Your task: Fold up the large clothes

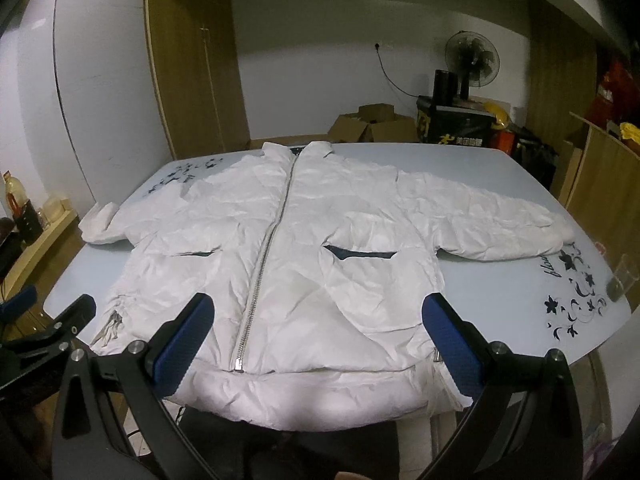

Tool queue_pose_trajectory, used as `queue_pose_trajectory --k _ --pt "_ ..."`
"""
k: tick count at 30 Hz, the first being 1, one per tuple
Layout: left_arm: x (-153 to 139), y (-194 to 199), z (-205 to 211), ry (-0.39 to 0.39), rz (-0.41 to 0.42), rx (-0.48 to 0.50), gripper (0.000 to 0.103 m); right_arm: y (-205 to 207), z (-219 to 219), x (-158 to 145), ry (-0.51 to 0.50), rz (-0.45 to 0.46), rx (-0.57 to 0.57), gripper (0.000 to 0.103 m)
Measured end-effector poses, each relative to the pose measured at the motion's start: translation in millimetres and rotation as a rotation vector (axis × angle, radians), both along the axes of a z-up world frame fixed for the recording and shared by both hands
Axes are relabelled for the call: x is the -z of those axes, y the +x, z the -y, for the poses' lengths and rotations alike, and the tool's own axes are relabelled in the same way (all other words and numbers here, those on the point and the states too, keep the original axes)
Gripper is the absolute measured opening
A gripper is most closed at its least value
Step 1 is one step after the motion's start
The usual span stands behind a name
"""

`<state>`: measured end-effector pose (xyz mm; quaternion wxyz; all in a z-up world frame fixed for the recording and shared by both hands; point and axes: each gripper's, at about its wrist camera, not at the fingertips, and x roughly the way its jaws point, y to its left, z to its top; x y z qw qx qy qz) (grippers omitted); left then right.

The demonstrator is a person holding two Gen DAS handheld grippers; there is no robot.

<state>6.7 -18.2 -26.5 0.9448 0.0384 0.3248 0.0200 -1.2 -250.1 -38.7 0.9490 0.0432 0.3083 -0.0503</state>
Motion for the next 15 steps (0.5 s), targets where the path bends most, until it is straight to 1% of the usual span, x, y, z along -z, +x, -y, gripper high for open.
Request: queue_pose_trajectory --k 5,15 --pt "0.1 0.3 1.3 -0.001 -0.002 0.010 0.103 -1.2 -3.5 -1.3 -0.014 0.029 -0.010 0.103" --pt "2.8 -0.4 1.1 -0.004 -0.006 0.015 0.103 -0.1 -5.2 -0.3 -0.024 0.028 -0.020 0.103"
